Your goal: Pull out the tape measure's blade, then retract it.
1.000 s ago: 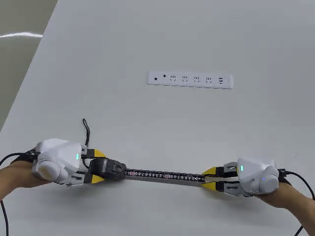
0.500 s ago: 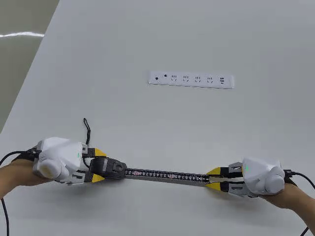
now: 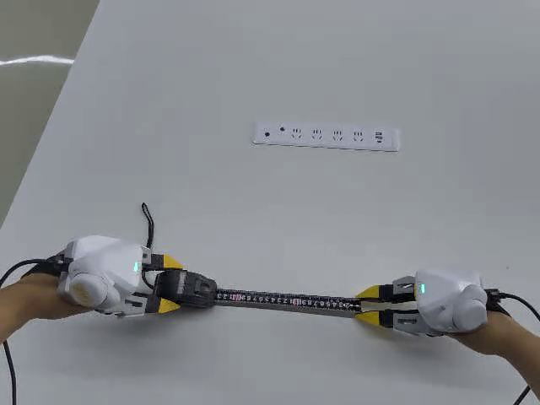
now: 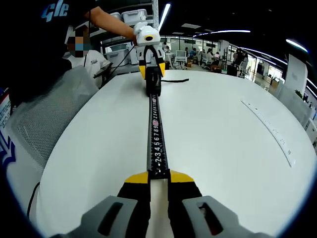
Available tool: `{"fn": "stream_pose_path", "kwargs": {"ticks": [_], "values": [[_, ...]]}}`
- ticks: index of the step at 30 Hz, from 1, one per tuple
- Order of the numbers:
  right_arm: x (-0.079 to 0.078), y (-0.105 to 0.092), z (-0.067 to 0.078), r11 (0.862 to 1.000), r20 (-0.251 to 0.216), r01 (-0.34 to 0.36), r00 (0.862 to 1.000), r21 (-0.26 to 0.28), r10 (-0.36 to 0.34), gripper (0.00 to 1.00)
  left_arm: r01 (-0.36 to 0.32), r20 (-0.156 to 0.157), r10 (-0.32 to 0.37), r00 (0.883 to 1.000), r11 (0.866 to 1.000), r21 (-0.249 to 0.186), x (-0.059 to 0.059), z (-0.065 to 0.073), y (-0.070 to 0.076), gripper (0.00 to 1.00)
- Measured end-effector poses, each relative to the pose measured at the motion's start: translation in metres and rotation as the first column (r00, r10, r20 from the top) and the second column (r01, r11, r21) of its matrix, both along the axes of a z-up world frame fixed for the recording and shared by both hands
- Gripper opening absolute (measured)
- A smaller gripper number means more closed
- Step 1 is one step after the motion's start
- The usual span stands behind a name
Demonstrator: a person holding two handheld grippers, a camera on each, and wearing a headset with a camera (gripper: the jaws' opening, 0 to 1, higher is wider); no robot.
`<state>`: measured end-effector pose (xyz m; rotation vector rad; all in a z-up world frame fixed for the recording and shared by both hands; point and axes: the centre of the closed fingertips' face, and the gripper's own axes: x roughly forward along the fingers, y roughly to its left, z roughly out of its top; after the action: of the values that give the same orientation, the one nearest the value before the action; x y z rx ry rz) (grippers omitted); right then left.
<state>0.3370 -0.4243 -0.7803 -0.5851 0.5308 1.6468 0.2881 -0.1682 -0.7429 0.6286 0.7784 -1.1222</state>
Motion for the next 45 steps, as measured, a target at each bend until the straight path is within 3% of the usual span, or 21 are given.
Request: {"fn": "stream_pose_path", "kwargs": {"ticks": [10, 11, 13, 24, 35, 45], "values": [[0.000, 0.001, -0.004, 1.000, 0.023, -0.007, 1.000, -0.018, 0.007, 0.11, 0.003, 0.001, -0.003, 1.000, 1.000, 0.004, 0.000, -0.002, 0.002, 0.29], [0.002, 0.001, -0.004, 1.000, 0.042, -0.007, 0.999, -0.014, 0.008, 0.11, 0.003, 0.002, -0.003, 1.000, 1.000, 0.004, 0.000, -0.003, 0.003, 0.29], [0.000, 0.001, -0.004, 1.000, 0.019, -0.001, 1.000, -0.015, 0.002, 0.11, 0.005, 0.002, -0.005, 1.000, 1.000, 0.004, 0.000, -0.004, 0.004, 0.29], [-0.001, 0.001, -0.003, 1.000, 0.053, -0.008, 0.999, -0.029, 0.009, 0.14, 0.016, 0.014, -0.017, 1.000, 1.000, 0.003, 0.000, -0.004, 0.003, 0.30], [-0.002, 0.003, -0.002, 0.999, 0.047, 0.020, 0.999, -0.049, -0.018, 0.18, 0.028, 0.029, -0.028, 0.999, 1.000, 0.007, 0.000, -0.002, 0.003, 0.30], [-0.002, 0.000, 0.009, 0.994, 0.034, 0.096, 0.995, -0.061, -0.094, 0.24, -0.044, 0.048, 0.045, 0.998, 0.999, -0.021, -0.001, 0.009, 0.011, 0.38]]}}
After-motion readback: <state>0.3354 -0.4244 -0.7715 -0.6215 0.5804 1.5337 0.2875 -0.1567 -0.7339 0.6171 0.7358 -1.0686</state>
